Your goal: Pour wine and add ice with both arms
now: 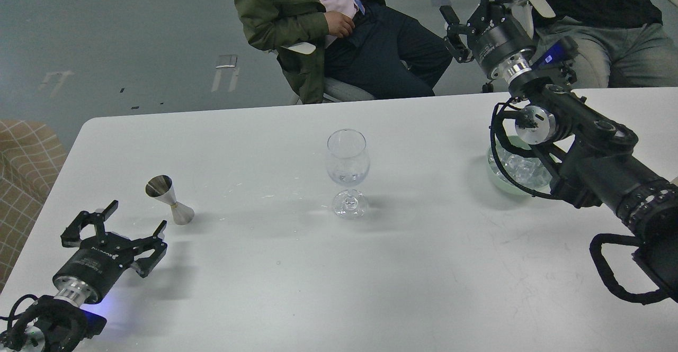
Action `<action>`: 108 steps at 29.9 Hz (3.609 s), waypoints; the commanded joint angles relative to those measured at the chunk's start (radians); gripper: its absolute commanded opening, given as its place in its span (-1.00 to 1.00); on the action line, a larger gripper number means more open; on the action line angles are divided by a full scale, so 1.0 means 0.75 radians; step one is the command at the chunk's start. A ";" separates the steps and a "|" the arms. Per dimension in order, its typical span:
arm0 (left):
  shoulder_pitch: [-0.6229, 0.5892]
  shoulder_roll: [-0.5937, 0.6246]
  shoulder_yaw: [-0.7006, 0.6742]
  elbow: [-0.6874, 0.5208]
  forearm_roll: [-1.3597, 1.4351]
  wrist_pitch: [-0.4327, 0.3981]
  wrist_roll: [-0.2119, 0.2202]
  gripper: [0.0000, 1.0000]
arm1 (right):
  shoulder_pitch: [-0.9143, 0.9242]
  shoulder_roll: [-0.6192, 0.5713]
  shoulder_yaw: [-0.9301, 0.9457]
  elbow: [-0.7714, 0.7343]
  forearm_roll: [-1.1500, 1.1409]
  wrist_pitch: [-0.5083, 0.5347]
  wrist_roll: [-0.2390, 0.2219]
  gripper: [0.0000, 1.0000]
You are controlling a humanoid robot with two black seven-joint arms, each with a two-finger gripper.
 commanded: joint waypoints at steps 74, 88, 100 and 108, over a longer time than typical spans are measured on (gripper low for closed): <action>-0.973 0.319 0.690 0.613 0.401 -0.261 -0.614 0.98 | -0.245 -0.918 -0.574 0.616 -1.364 -0.631 0.000 1.00; -0.998 0.310 0.693 0.615 0.403 -0.261 -0.614 0.98 | -0.423 -0.843 -0.574 0.424 -1.725 -0.822 0.000 1.00; -0.994 0.290 0.693 0.615 0.401 -0.261 -0.618 0.98 | -0.407 -0.679 -0.633 0.293 -1.813 -0.822 0.000 0.79; -0.994 0.278 0.693 0.615 0.401 -0.261 -0.620 0.98 | -0.405 -0.660 -0.639 0.248 -1.852 -0.822 0.000 0.23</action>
